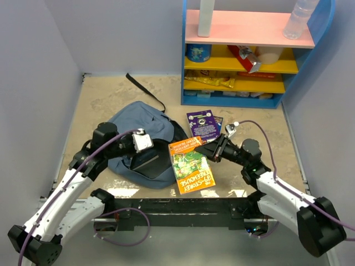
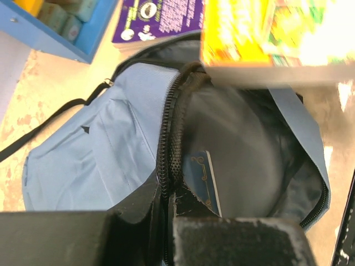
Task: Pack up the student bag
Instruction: Place the book in the student bag.
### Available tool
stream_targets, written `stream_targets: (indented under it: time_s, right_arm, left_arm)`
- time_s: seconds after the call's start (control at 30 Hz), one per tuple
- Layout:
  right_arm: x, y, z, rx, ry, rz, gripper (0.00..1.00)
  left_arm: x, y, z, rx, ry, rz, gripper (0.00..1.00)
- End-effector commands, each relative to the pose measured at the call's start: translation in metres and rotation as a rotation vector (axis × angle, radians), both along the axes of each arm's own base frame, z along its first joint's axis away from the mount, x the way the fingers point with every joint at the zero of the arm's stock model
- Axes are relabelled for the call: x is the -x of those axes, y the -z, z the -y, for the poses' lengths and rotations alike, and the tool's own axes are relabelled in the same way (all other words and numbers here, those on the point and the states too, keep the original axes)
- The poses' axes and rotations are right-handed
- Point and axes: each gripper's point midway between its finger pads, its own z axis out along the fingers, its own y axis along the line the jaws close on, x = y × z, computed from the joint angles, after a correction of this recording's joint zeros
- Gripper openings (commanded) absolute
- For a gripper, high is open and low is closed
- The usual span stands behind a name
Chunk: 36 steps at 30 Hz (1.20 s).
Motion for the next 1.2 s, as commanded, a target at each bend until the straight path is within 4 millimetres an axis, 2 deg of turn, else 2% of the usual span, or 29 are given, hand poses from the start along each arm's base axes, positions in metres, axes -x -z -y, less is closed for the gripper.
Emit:
stream_targets:
  time_s: [0.0, 0.13, 0.27, 0.3, 0.33, 0.4, 0.43, 0.47, 0.53, 0.57, 0.63, 0.67, 0.7, 0.77, 0.8, 0.87, 0.9, 0.93, 1.0, 1.03, 1.07, 1.1, 1.13, 1.17]
  right_arm:
    - [0.006, -0.033, -0.015, -0.108, -0.025, 0.068, 0.0]
    - [0.005, -0.016, -0.013, -0.076, -0.004, 0.041, 0.0]
    - [-0.006, 0.007, -0.013, -0.028, 0.039, 0.011, 0.0]
    - [-0.009, 0.006, -0.016, -0.028, 0.034, 0.019, 0.0]
    - [-0.011, 0.001, -0.022, -0.047, 0.019, 0.048, 0.0]
    - [-0.02, 0.007, -0.038, -0.047, -0.017, 0.027, 0.0]
    - [-0.017, -0.004, -0.049, -0.079, -0.051, 0.058, 0.0]
    - [-0.025, -0.001, -0.061, -0.076, -0.068, 0.046, 0.0]
    - [-0.025, -0.009, -0.077, -0.091, -0.111, 0.069, 0.0]
    - [-0.032, -0.01, -0.088, -0.089, -0.124, 0.073, 0.0]
    - [-0.034, -0.018, -0.101, -0.106, -0.161, 0.101, 0.0]
    - [-0.037, -0.029, -0.108, -0.126, -0.178, 0.128, 0.0]
    - [-0.039, -0.02, -0.114, -0.127, -0.194, 0.103, 0.0]
    - [-0.045, -0.032, -0.121, -0.159, -0.205, 0.143, 0.0]
    - [-0.049, -0.023, -0.125, -0.152, -0.206, 0.129, 0.0]
    - [-0.058, -0.026, -0.131, -0.161, -0.191, 0.15, 0.0]
    - [-0.062, -0.023, -0.133, -0.149, -0.184, 0.163, 0.0]
    - [-0.068, -0.01, -0.138, -0.119, -0.171, 0.141, 0.0]
    - [-0.077, -0.005, -0.145, -0.083, -0.155, 0.162, 0.0]
    - [-0.079, 0.012, -0.151, -0.037, -0.159, 0.121, 0.0]
    - [-0.085, 0.01, -0.156, -0.027, -0.147, 0.131, 0.0]
    - [-0.086, 0.016, -0.159, 0.008, -0.146, 0.148, 0.0]
    - [-0.084, 0.035, -0.163, 0.073, -0.149, 0.097, 0.0]
    - [-0.088, 0.039, -0.165, 0.104, -0.134, 0.1, 0.0]
  left_arm:
    - [-0.013, -0.068, 0.011, 0.15, -0.022, 0.124, 0.0]
    - [-0.008, -0.066, 0.009, 0.144, -0.02, 0.114, 0.0]
    - [0.011, -0.062, 0.016, 0.157, 0.077, 0.101, 0.0]
    - [0.014, -0.061, 0.017, 0.16, 0.094, 0.096, 0.0]
    - [0.017, -0.061, 0.018, 0.163, 0.107, 0.091, 0.0]
    - [0.02, -0.062, 0.02, 0.17, 0.125, 0.087, 0.0]
    - [0.021, -0.062, 0.02, 0.169, 0.13, 0.084, 0.0]
    - [0.023, -0.062, 0.021, 0.168, 0.144, 0.085, 0.0]
    - [0.029, -0.059, 0.021, 0.159, 0.167, 0.074, 0.0]
    - [0.032, -0.06, 0.022, 0.16, 0.184, 0.074, 0.0]
    - [0.034, -0.057, 0.022, 0.154, 0.192, 0.066, 0.0]
    - [0.035, -0.057, 0.022, 0.151, 0.199, 0.071, 0.0]
    - [0.036, -0.055, 0.022, 0.148, 0.203, 0.067, 0.0]
    - [0.036, -0.053, 0.022, 0.144, 0.208, 0.063, 0.0]
    - [0.037, -0.053, 0.022, 0.145, 0.211, 0.063, 0.0]
    - [0.037, -0.053, 0.022, 0.144, 0.213, 0.066, 0.0]
    - [0.037, -0.053, 0.023, 0.144, 0.214, 0.069, 0.0]
    - [0.037, -0.054, 0.022, 0.146, 0.214, 0.071, 0.0]
    - [0.037, -0.056, 0.023, 0.148, 0.216, 0.075, 0.0]
    - [0.037, -0.056, 0.023, 0.149, 0.216, 0.074, 0.0]
    - [0.038, -0.057, 0.023, 0.152, 0.219, 0.075, 0.0]
    - [0.038, -0.058, 0.023, 0.153, 0.219, 0.078, 0.0]
    - [0.038, -0.058, 0.023, 0.155, 0.22, 0.079, 0.0]
    - [0.038, -0.06, 0.023, 0.156, 0.221, 0.083, 0.0]
